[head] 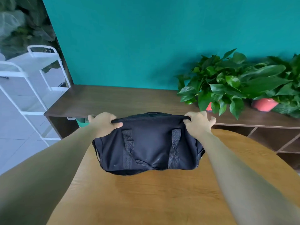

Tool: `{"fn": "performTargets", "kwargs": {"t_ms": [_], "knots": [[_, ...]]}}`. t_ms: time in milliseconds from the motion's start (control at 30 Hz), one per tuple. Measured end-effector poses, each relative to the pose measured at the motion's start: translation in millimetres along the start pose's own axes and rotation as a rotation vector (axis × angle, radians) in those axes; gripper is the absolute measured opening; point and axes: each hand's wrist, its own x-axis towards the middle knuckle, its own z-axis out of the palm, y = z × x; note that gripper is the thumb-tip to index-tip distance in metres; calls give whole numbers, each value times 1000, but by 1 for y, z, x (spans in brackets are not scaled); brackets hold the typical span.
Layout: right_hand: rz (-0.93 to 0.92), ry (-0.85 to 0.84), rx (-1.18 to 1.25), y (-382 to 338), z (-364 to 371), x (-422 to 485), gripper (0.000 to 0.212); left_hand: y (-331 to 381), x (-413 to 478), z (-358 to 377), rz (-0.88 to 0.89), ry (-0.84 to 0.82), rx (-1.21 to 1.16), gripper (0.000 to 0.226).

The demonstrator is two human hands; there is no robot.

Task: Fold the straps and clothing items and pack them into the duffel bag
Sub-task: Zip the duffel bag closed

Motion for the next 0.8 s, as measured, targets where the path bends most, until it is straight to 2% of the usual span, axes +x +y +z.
{"fn": "performTargets", "kwargs": {"t_ms": [167, 367, 467, 633, 800], "knots": [[12, -26, -20, -45, -42, 32, 23, -3, 28, -60, -5, 3, -10, 45], [37, -11, -16, -96, -75, 85, 27, -8, 84, -122, -7, 34, 23, 44], [37, 28, -19, -116, -79, 119, 26, -10, 117, -148, -3, 69, 78, 37], [41, 91, 24, -144, -79, 178, 22, -14, 178, -183, -6, 124, 156, 44], [51, 106, 42, -158, -64, 236, 21, -15, 235, -187, -41, 163, 172, 44]]}}
